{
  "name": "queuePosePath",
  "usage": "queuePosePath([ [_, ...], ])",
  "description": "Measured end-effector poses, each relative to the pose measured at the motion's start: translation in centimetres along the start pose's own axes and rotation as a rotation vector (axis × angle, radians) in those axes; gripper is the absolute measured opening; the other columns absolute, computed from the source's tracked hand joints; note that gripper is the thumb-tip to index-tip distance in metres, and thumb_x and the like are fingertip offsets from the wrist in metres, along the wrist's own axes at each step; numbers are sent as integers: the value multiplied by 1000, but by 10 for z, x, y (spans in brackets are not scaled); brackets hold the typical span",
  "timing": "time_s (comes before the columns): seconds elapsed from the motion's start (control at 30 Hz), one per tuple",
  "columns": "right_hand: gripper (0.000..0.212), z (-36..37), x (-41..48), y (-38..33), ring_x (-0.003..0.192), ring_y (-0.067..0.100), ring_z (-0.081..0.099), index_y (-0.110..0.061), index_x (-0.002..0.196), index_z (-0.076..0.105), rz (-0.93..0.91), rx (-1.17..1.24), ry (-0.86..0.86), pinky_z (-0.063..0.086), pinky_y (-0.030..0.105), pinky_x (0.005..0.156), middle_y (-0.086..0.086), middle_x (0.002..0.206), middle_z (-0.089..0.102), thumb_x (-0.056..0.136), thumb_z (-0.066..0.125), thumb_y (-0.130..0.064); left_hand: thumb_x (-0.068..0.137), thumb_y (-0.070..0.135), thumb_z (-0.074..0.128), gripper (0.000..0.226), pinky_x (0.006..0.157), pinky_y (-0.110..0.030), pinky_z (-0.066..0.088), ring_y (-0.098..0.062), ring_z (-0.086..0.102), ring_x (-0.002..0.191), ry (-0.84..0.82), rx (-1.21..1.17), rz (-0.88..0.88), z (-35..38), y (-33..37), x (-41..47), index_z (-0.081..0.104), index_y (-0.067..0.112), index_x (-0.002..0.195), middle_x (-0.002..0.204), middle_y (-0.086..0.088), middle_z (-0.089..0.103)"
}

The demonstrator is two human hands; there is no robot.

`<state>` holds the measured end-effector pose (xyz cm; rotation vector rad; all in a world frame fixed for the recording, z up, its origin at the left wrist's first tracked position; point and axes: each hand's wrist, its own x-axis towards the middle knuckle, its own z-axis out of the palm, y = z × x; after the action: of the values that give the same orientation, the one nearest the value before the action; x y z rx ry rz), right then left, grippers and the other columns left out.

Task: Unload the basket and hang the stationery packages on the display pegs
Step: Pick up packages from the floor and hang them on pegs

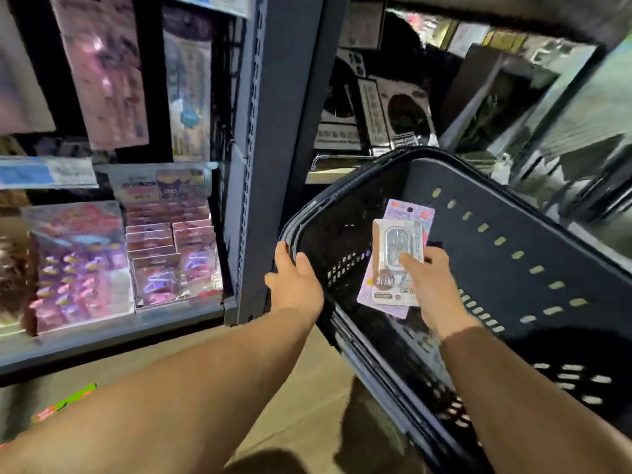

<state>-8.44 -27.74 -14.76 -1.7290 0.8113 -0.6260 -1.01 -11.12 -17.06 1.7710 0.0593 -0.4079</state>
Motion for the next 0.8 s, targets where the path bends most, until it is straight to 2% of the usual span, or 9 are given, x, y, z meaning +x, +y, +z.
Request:
queuePosePath([
  [0.07,24,-13,4,-9,84,16,61,-17,112,44,7,16,28,52,35,74,2,100,59,95,60,-21,107,25,19,43,105,-45,34,-40,42,120,-69,71,38,6,19,-2,31,27,149,157,-15,19],
  [0.13,23,-24,8,-17,84,17,60,-18,111,43,10,34,52,52,34,71,3,101,58,95,59,-22,107,24,19,40,100,-40,35,-39,42,118,-121,82,50,12,37,-2,43,33,138,160,-13,14],
  [0.23,23,-37,12,-27,76,9,53,-18,113,41,-10,21,62,39,23,54,-2,94,54,98,56,-28,105,39,23,51,94,-35,27,-36,41,124,-194,68,25,27,60,2,9,46,154,162,-15,10],
  [0.33,27,-51,19,-36,75,5,48,-20,116,39,-18,-24,57,34,25,57,-4,94,51,98,54,-33,81,64,36,62,110,-57,32,-42,37,136,-331,53,20,58,56,38,16,67,140,157,-13,29],
  [0.47,26,-68,29,-57,74,6,49,-22,114,38,-52,0,122,36,28,57,-3,95,52,98,54,-35,99,42,39,38,91,-56,53,-38,55,120,-428,27,24,71,56,61,36,42,137,138,-7,53],
  [0.57,24,-70,31,-71,76,13,59,-23,113,40,-80,74,129,44,28,54,0,97,58,98,54,-34,107,31,34,35,101,-42,47,-28,52,122,-454,6,63,51,83,19,43,33,141,135,-5,52],
  [0.63,23,-61,29,-83,74,15,63,-23,114,41,-84,116,108,48,26,51,1,96,60,98,55,-33,107,33,30,34,97,-33,40,-23,51,114,-421,23,66,41,91,13,58,19,119,131,-8,51],
  [0.73,19,-32,20,-101,74,21,68,-24,110,44,-77,156,20,57,32,56,4,93,63,97,56,-33,105,46,27,48,106,-36,37,-24,45,129,-402,-30,82,15,107,5,51,21,138,147,-6,44],
  [0.8,19,-4,9,-113,77,24,70,-26,107,46,-94,132,-87,61,43,70,9,93,66,96,58,-36,104,49,27,45,97,-35,45,-20,56,113,-422,-139,122,-12,116,0,59,24,124,131,-3,57],
])
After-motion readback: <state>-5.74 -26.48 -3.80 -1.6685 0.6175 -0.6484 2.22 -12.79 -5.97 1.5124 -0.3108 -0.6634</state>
